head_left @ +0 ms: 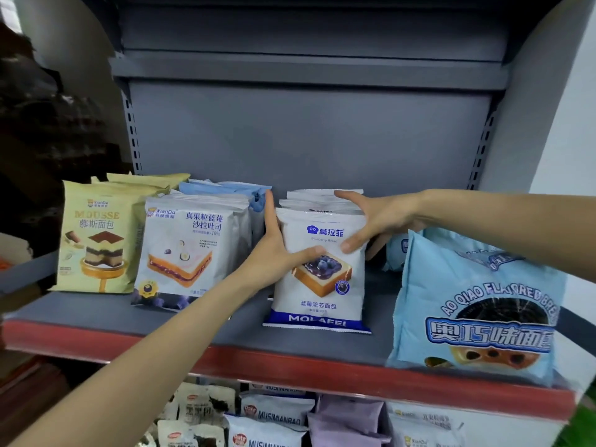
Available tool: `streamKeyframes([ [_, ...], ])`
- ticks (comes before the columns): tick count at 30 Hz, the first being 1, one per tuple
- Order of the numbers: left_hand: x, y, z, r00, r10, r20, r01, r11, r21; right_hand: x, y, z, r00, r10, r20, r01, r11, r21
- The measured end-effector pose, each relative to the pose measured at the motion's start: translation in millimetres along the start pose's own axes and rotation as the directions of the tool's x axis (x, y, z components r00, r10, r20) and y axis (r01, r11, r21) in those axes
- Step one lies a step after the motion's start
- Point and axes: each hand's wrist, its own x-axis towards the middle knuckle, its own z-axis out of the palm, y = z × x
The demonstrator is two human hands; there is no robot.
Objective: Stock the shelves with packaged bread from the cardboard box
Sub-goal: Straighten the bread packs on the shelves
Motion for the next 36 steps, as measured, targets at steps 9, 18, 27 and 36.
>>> streamKeyframes([
  [9, 23.5, 56.0, -30.6, 0.978, 0.176, -0.108, -0.129, 0.929, 0.346, -13.0, -5.9, -42.9, 0.987, 0.009, -0.158, 0.005, 0.996, 0.092],
  [18, 101.6, 57.9, -27.2, 0.979, -0.199, 0.034, 0.172, 0.913, 0.37, 48.4, -3.1, -38.2, 0.981, 0.127, -0.149, -0.111, 0.988, 0.107],
  [27, 120.2, 38.8, -7.7, 0.973, -0.113, 0.202, -0.024, 0.818, 0.574, 60.9, 7.0, -35.1, 0.997, 0.028, -0.067, -0.033, 0.998, -0.059],
  [36, 109.7, 51.5, -20.4, 0.986, -0.014, 0.164, -0.076, 0.847, 0.527, 34.3, -2.2, -47.7, 0.994, -0.008, -0.109, -0.008, 0.989, -0.149],
])
